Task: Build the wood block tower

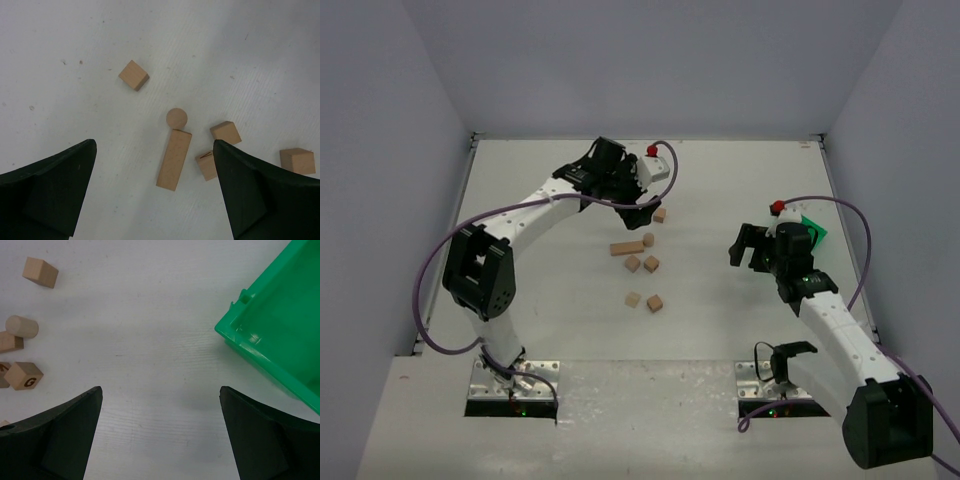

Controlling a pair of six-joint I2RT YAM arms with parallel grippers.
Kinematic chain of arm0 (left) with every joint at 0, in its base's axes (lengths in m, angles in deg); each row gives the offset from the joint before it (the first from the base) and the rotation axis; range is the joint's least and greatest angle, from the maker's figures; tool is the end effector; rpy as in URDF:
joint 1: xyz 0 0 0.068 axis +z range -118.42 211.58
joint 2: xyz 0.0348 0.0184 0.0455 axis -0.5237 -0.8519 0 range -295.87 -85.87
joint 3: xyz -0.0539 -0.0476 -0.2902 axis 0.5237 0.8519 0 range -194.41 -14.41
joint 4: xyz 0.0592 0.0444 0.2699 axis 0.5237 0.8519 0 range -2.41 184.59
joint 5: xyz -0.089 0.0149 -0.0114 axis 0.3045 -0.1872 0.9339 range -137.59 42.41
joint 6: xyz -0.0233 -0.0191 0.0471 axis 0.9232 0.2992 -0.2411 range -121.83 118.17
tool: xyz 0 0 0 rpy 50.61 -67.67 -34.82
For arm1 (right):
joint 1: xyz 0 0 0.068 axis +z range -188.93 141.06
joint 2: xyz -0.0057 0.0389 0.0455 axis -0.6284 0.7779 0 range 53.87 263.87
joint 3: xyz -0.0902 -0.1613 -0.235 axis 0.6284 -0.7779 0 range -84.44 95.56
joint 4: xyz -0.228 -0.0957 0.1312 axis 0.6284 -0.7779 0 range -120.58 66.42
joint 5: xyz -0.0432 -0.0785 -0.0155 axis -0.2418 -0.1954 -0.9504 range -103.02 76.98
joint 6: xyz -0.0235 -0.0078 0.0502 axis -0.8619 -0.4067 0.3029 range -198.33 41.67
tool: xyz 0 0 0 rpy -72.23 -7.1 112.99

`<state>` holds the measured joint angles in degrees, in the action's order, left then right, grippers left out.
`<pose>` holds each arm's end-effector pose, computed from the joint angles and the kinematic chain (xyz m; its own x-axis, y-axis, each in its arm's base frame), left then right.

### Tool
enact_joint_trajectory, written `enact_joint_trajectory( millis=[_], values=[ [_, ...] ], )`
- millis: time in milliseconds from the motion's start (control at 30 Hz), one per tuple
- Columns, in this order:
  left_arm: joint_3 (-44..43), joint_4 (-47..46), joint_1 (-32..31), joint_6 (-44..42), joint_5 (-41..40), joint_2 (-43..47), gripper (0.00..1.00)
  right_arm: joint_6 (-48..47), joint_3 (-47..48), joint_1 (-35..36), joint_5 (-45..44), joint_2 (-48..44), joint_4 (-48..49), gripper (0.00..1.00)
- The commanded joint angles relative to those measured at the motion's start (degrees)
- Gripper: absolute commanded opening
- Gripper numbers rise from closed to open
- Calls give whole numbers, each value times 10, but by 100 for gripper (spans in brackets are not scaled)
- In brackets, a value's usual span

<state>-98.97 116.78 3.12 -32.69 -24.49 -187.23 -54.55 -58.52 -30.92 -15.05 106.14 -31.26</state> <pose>0.3657 -0.2154 0.3011 -0.1949 0.6424 -0.7412 0.9064 0.4067 0.1141 0.1973 0.0263 0.2169 -0.5516 0.3294 -0.7663 0.1226 0.9408 0.3161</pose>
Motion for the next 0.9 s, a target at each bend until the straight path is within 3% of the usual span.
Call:
enact_joint_trajectory(
  millis=[0, 100, 300, 400, 533, 867],
  values=[
    [33, -63, -48, 38, -42, -3, 100, 10, 26, -1, -27, 5, 3, 99],
    [63, -70, -83, 48, -91, 8, 100, 13, 17, -1, -32, 1, 0, 99],
    [127, -102, -97, 145, -48, 36, 100, 20, 11, -1, -47, 2, 7, 99],
    [168, -159, -117, 178, -90, 44, 99, 23, 7, -1, -48, 4, 8, 99],
    [171, -177, -131, 189, -134, 28, 94, 27, 2, -1, -56, 1, 9, 99],
    [171, -173, -143, 196, -143, -2, 78, 29, 4, -1, -62, 11, 6, 99]
  ],
)
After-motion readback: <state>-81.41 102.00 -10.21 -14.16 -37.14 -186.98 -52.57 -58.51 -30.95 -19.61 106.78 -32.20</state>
